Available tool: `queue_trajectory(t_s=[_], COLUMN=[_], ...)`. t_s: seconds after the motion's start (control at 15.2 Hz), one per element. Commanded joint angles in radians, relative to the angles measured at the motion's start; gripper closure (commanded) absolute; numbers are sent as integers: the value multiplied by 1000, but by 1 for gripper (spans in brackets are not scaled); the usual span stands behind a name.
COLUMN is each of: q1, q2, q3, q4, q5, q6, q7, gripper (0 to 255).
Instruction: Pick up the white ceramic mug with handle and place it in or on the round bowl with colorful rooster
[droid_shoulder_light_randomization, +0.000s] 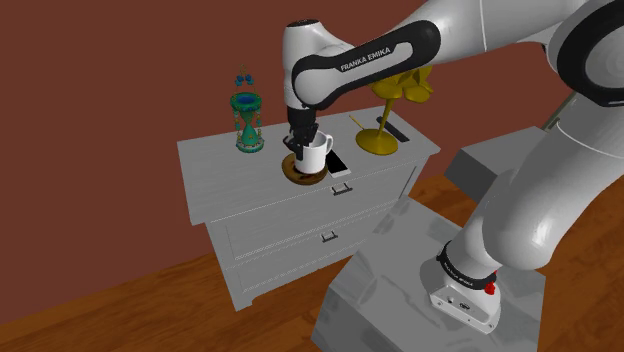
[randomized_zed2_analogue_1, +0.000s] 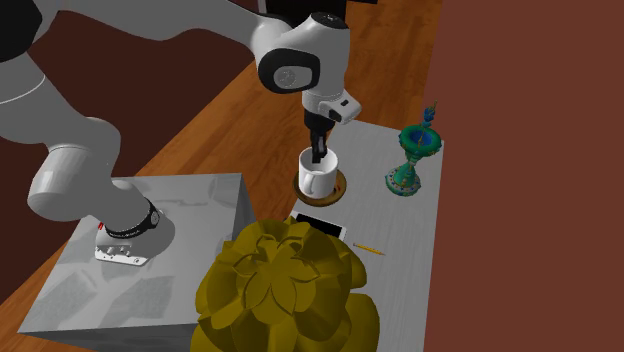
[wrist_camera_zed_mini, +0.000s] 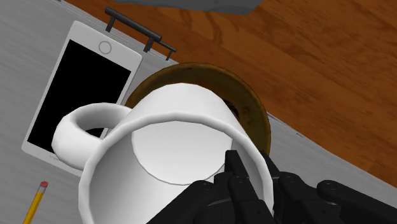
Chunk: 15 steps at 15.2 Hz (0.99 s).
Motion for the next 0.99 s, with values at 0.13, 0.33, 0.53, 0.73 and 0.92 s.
queue_trajectory(t_s=[0.13, 0.33, 0.53, 0.73, 0.92], q1=[0, 0, 0, 0, 0], q2=[0, 0, -21, -36, -36], q3=[0, 0, 0, 0, 0], q4=[0, 0, 45, 90, 90], q5=[0, 0, 2, 3, 3], q6=[0, 0, -66, -125, -125], q7=[0, 0, -2, -3, -3], gripper=[0, 0, 0, 0, 0])
